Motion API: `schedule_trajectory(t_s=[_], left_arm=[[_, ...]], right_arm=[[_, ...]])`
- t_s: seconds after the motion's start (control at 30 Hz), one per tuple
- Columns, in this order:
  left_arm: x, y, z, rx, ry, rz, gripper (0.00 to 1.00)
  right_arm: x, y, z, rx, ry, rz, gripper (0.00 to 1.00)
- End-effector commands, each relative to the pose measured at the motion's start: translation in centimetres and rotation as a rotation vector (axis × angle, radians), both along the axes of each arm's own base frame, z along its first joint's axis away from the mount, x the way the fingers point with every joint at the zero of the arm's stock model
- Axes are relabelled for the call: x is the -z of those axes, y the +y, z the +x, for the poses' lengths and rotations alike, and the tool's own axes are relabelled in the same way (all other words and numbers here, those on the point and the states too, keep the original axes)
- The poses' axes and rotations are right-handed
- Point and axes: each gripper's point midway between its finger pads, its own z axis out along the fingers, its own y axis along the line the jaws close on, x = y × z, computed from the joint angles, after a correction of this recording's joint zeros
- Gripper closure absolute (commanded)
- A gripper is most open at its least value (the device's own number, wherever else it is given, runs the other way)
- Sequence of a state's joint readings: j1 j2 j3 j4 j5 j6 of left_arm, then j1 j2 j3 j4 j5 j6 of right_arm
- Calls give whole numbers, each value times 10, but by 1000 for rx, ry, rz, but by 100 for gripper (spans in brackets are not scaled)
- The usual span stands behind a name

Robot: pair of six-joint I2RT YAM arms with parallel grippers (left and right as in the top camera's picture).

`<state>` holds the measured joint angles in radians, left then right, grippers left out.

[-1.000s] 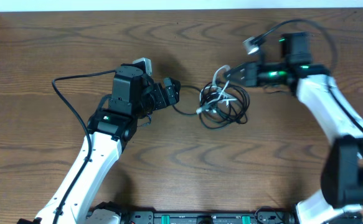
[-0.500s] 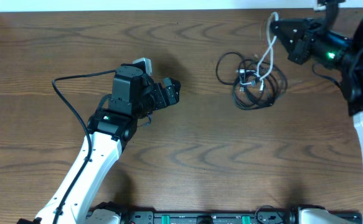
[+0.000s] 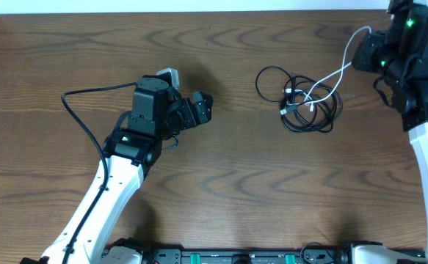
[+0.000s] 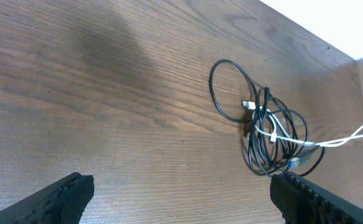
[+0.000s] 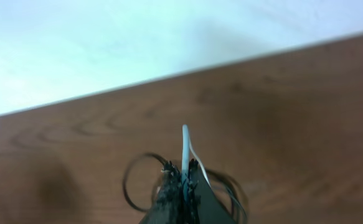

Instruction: Untangle cables

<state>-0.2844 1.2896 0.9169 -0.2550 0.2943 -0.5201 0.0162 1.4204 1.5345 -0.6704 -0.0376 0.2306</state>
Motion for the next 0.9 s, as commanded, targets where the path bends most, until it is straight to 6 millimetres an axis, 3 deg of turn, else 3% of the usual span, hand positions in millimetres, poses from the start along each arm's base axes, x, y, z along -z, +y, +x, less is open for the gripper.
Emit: schedule_trajectory(t_s=[0.0, 0.2, 0.27, 0.33, 0.43, 0.67, 0.77, 0.87], left_arm=[[-10, -4, 4, 16, -24, -7, 3], [-10, -4, 4, 16, -24, -7, 3], [-10, -3, 4, 16, -23, -7, 3], [-10, -4, 4, 16, -24, -7, 3], [-10, -4, 4, 16, -24, -7, 3], [-10, -4, 4, 16, -24, -7, 3], [-10, -4, 4, 16, -24, -7, 3], [-10, -4, 4, 16, -24, -7, 3]], right_arm=[[-82, 15, -2, -88, -210, 14, 99], [-214, 16, -30, -108, -527, 2, 99], [-239, 13, -43, -102, -582, -2, 99], [-244, 13, -52, -109, -574, 0, 99], [-210, 17, -50, -125, -439, 13, 99], [-80, 15, -37, -111, 55, 39, 98], [-34, 16, -40, -92, 247, 77, 81], [3, 22, -46, -108, 410, 111, 75]])
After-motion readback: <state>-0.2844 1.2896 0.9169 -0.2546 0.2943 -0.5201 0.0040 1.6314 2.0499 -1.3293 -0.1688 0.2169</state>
